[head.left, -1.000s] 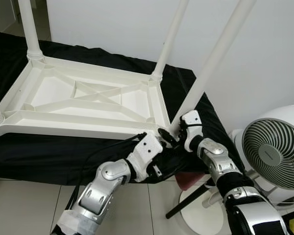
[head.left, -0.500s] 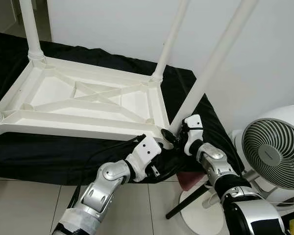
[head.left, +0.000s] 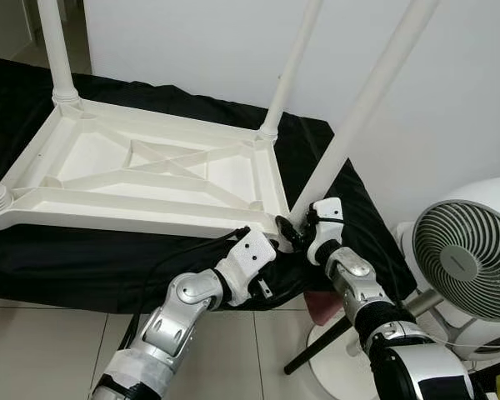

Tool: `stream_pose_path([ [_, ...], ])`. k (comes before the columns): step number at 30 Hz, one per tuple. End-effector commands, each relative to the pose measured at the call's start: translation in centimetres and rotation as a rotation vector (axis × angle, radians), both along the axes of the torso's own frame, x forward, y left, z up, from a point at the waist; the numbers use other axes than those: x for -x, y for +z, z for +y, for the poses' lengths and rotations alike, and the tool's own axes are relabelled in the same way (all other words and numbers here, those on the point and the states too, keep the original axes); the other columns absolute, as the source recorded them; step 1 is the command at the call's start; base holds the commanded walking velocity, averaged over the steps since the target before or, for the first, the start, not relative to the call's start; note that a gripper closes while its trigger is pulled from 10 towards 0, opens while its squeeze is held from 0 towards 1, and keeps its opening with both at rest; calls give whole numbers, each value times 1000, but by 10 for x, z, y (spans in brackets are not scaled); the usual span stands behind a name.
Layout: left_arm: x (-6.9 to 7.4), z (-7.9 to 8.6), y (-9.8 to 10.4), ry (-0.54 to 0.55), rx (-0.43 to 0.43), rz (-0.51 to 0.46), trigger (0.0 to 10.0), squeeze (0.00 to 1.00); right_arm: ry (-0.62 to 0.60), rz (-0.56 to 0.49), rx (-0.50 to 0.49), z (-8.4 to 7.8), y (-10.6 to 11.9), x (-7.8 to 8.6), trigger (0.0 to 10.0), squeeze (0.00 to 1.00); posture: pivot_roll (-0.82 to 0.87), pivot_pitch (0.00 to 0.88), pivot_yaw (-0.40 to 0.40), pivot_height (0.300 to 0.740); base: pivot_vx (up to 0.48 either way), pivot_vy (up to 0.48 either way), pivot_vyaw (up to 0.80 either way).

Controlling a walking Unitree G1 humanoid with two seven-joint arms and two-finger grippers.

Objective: Building children table

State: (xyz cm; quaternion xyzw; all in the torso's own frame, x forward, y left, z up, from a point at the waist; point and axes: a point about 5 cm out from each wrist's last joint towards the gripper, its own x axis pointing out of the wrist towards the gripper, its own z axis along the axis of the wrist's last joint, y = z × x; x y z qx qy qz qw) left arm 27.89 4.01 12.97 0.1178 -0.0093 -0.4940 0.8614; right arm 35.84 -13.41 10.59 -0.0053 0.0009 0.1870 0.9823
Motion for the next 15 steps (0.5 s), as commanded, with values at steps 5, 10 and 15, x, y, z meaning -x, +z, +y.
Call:
stream_pose_path([
  [5, -5, 0, -1, 58, 0, -15, 10000, 0, -209, -24, -91, -18, -5, 7, 10000, 0, 89, 0, -116, 740, 0, 0, 0],
  [10, -9, 2, 0, 57, -2, -13, 10000, 0, -314, -49, -138, -20, -5, 11, 10000, 0, 83, 0, -99, 740, 0, 0, 0],
  [15, -13, 2, 2, 50, -9, -22, 10000, 0, -405, -71, -170, -10, -8, 19, 10000, 0, 74, 0, -55, 740, 0, 0, 0],
])
